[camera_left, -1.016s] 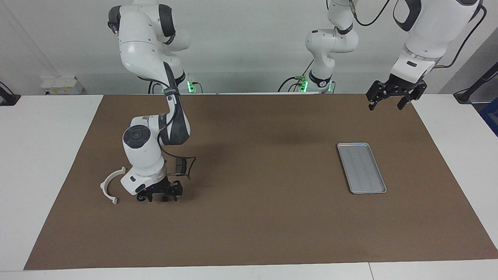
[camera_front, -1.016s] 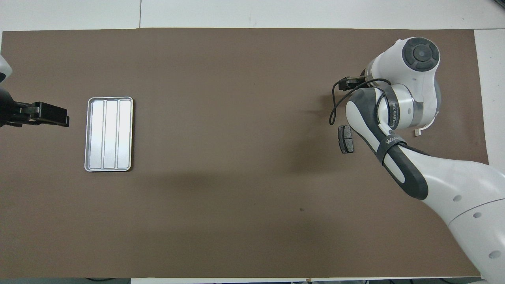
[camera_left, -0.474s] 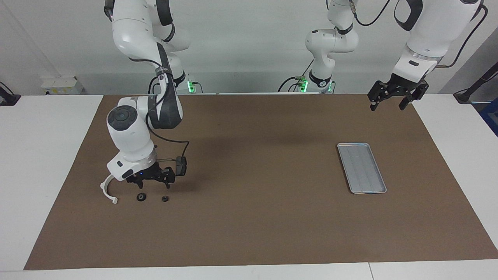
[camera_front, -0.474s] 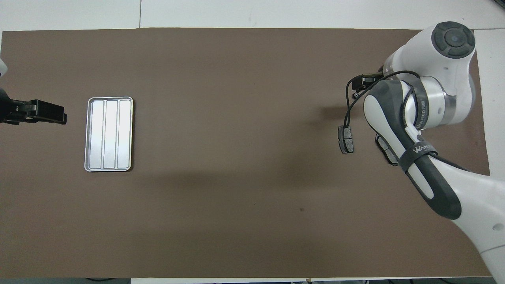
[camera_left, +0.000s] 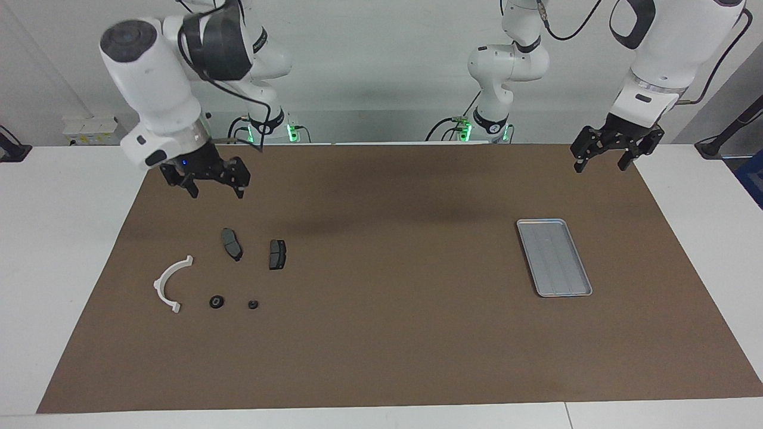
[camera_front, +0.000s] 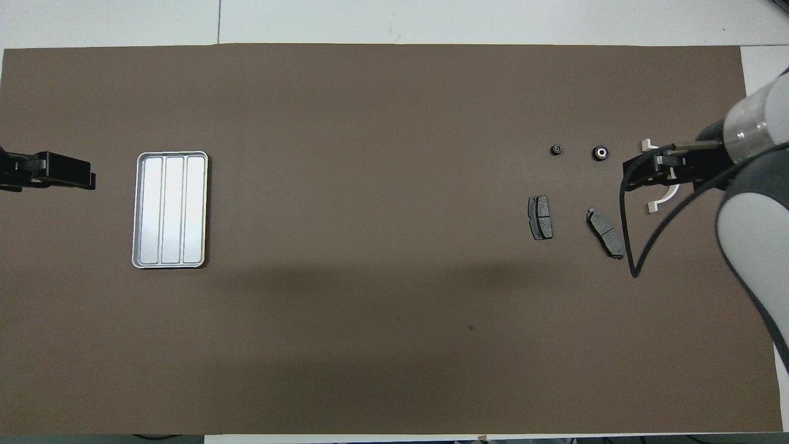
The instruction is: Place bearing gear from tray to pile
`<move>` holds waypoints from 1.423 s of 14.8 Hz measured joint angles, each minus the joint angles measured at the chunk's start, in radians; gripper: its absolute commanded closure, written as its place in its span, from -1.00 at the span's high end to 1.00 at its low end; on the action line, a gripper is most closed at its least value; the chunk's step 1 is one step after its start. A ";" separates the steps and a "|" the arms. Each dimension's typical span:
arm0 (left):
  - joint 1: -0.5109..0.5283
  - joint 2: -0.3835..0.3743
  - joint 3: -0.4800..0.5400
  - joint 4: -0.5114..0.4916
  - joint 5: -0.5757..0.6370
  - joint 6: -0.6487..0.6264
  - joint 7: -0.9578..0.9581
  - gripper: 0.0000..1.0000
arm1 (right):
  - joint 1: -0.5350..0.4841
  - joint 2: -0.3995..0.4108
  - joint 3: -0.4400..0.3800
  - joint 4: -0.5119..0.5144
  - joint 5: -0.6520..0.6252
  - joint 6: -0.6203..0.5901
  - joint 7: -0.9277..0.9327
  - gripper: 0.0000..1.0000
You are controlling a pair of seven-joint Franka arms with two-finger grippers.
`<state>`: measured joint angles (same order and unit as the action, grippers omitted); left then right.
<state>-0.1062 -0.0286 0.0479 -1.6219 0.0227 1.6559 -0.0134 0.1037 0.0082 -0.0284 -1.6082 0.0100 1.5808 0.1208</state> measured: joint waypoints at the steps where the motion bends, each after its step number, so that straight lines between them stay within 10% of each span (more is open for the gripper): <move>1: 0.000 -0.001 0.000 -0.004 0.000 0.005 0.000 1.00 | -0.023 -0.036 0.025 -0.002 0.003 -0.033 0.000 1.00; 21: 0.022 -0.015 0.001 -0.025 0.000 0.037 0.001 1.00 | -0.097 -0.092 0.099 -0.013 -0.004 -0.050 0.000 1.00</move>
<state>-0.0841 -0.0431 0.0491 -1.6472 0.0227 1.6928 -0.0129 0.0071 -0.0836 0.0704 -1.6213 0.0060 1.5305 0.1212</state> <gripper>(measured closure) 0.000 0.000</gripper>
